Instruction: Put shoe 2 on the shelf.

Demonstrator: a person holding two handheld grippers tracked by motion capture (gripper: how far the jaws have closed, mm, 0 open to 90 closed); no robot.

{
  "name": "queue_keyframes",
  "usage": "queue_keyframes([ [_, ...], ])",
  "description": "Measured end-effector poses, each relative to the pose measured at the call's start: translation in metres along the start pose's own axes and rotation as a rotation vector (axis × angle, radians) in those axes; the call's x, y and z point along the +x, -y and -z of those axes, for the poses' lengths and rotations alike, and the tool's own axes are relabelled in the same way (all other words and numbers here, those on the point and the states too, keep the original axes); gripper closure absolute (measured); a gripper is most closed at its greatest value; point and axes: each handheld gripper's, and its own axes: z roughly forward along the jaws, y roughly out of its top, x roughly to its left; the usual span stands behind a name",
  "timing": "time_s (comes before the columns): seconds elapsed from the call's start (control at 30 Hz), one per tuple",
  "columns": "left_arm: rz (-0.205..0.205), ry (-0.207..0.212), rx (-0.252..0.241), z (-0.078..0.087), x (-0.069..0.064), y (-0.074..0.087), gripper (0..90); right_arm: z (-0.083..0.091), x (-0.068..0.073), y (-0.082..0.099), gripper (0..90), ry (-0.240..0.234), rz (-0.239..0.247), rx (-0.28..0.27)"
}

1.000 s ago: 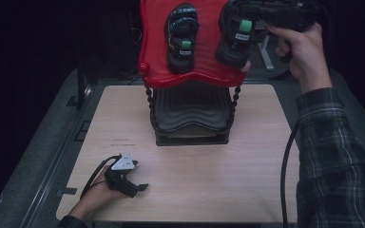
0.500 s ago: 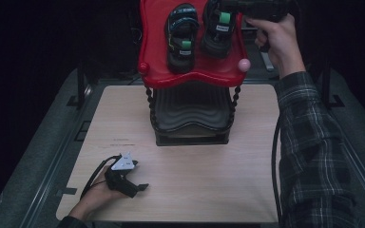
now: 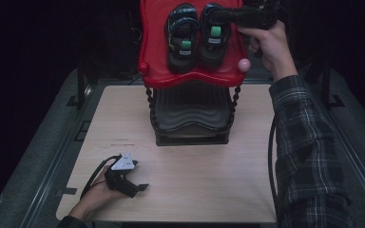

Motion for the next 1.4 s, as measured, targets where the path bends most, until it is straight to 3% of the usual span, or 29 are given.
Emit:
queue_keyframes([
  [0.47, 0.003, 0.000, -0.002, 0.000, 0.000, 0.000, 1.5, -0.003, 0.008, 0.010, 66.0, 0.006, 0.001, 0.016],
  [0.57, 0.002, -0.001, -0.002, 0.000, 0.000, 0.000, 1.5, -0.005, 0.010, 0.010, 60.0, 0.011, 0.006, 0.040],
  [0.77, 0.003, -0.001, -0.002, 0.000, 0.000, 0.000, 1.5, 0.001, 0.012, 0.010, 49.6, 0.038, -0.007, 0.036],
  [0.93, 0.001, 0.000, 0.000, 0.000, 0.000, 0.000, 1.5, 0.013, 0.016, 0.008, 38.5, 0.079, -0.008, 0.030],
  [1.07, 0.001, 0.002, 0.001, 0.000, 0.000, 0.000, 1.5, 0.027, 0.021, 0.009, 31.3, 0.156, 0.003, 0.031],
  [1.4, -0.001, 0.003, -0.001, -0.001, 0.001, -0.001, 1.5, 0.062, 0.033, 0.028, 28.4, 0.243, 0.020, 0.063],
])
